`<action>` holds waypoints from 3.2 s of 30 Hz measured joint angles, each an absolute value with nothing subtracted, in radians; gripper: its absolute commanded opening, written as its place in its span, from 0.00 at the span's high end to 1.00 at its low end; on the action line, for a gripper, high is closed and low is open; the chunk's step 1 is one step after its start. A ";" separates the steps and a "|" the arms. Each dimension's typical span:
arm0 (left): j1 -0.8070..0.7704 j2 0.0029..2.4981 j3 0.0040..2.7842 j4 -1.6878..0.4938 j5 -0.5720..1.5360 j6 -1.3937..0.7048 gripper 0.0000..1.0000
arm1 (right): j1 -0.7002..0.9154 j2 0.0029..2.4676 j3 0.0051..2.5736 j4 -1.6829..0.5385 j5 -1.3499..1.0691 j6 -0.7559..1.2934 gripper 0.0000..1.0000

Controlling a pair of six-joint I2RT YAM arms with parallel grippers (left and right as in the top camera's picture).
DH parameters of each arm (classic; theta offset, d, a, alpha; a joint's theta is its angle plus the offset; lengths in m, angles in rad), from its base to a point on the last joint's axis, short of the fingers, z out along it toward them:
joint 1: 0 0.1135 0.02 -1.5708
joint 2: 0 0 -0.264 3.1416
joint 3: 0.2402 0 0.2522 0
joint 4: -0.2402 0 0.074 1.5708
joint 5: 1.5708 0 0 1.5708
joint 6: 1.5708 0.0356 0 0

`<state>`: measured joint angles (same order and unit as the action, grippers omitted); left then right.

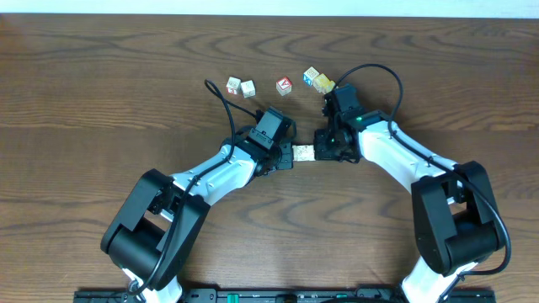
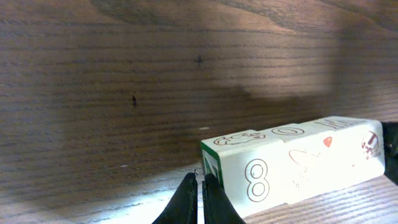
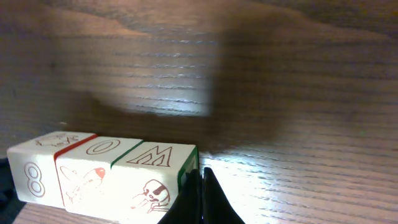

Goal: Lift 3 blocks

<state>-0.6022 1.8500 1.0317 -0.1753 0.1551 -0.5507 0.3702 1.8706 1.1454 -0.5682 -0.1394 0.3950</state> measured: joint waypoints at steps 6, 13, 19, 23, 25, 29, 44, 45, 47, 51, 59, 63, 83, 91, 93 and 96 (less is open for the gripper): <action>-0.599 1.850 1.032 -0.175 0.179 -0.551 0.93 | 0.348 1.871 1.145 -0.569 -0.176 0.395 0.99; -0.589 1.850 1.032 -0.176 0.190 -0.551 0.93 | 0.348 1.871 1.145 -0.571 -0.189 0.395 0.99; -0.589 1.850 1.032 -0.179 0.194 -0.550 0.93 | 0.348 1.871 1.145 -0.572 -0.189 0.395 0.99; -0.589 1.850 1.032 -0.183 0.197 -0.550 0.93 | 0.348 1.871 1.145 -0.572 -0.191 0.395 0.99; -0.589 1.850 1.032 -0.183 0.197 -0.550 0.93 | 0.348 1.871 1.145 -0.572 -0.191 0.395 0.99; -0.589 1.850 1.032 -0.183 0.197 -0.550 0.93 | 0.348 1.871 1.145 -0.572 -0.194 0.395 0.99; -0.583 1.829 1.032 -0.189 0.199 -0.550 0.93 | 0.344 1.871 1.145 -0.569 -0.216 0.395 0.99; -0.583 1.819 1.032 -0.191 0.199 -0.550 0.93 | 0.344 1.871 1.145 -0.569 -0.216 0.395 0.99; -0.582 1.805 1.032 -0.191 0.199 -0.550 0.93 | 0.344 1.871 1.145 -0.569 -0.217 0.395 0.99; -0.580 1.798 1.032 -0.191 0.200 -0.550 0.93 | 0.344 1.870 1.145 -0.569 -0.217 0.395 0.99; -0.579 1.798 1.032 -0.197 0.200 -0.550 0.93 | 0.344 1.831 1.145 -0.569 -0.215 0.395 0.99; -0.579 1.798 1.032 -0.199 0.200 -0.550 0.93 | 0.344 1.811 1.145 -0.569 -0.214 0.395 0.99; -0.578 1.749 1.032 -0.212 0.205 -0.550 0.93 | 0.343 1.811 1.145 -0.574 -0.218 0.395 0.99; -0.577 1.741 1.032 -0.218 0.203 -0.550 0.93 | 0.343 1.811 1.146 -0.572 -0.228 0.395 0.99; -0.577 1.741 1.032 -0.220 0.204 -0.550 0.93 | 0.343 1.811 1.146 -0.572 -0.230 0.395 0.99; -0.576 1.741 1.032 -0.220 0.205 -0.550 0.93 | 0.343 1.811 1.146 -0.572 -0.231 0.395 0.99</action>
<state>-0.5762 1.7409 1.0317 -0.2203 0.2050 -0.5499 0.3428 1.8107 1.1458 -0.5716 -0.2314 0.3946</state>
